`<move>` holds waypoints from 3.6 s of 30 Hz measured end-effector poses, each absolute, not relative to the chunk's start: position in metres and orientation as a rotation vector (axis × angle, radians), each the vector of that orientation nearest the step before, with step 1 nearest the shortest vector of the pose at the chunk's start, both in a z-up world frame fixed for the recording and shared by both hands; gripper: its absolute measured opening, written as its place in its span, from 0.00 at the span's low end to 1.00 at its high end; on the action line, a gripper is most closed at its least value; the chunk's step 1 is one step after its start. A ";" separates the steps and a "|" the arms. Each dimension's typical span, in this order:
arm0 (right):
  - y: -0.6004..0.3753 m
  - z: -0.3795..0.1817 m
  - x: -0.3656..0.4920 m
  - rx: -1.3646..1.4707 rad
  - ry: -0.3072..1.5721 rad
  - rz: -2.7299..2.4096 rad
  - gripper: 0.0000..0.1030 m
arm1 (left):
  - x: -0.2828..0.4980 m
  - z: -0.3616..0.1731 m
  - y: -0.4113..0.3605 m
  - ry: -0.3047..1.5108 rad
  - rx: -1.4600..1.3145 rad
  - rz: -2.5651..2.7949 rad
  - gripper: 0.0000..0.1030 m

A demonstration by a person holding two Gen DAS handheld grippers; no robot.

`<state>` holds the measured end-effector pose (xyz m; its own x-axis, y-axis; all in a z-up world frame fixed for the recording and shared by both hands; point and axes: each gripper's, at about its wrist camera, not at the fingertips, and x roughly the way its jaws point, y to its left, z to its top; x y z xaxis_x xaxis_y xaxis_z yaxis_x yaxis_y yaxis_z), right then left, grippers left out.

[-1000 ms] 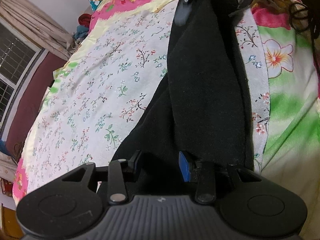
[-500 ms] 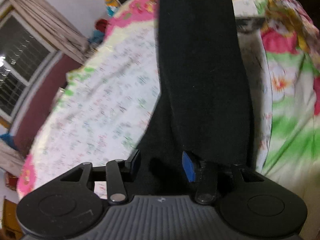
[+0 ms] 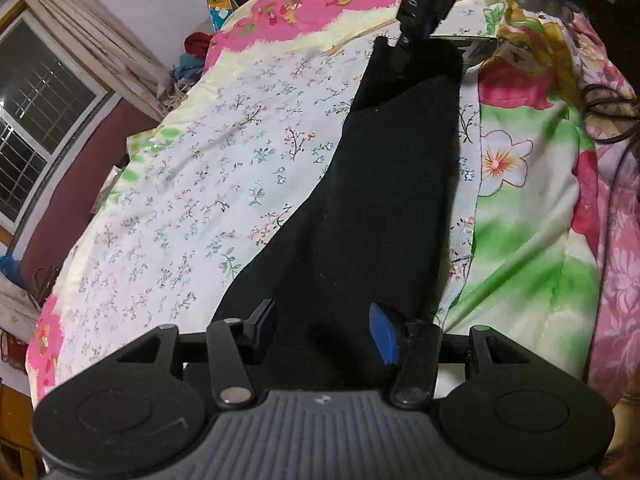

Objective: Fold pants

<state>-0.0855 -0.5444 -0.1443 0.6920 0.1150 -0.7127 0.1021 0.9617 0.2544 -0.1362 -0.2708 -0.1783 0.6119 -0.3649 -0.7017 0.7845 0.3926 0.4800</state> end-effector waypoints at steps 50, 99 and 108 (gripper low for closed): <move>-0.512 -0.154 -0.116 0.122 0.746 0.037 0.59 | -0.135 -0.178 -0.286 0.547 0.912 -0.802 0.58; -0.522 -0.216 -0.113 1.382 0.194 0.269 0.02 | -0.149 -0.186 -0.332 0.554 1.125 -0.888 0.59; -0.542 -0.258 -0.135 1.315 0.441 -0.132 0.01 | -0.144 -0.189 -0.333 0.568 1.103 -0.882 0.63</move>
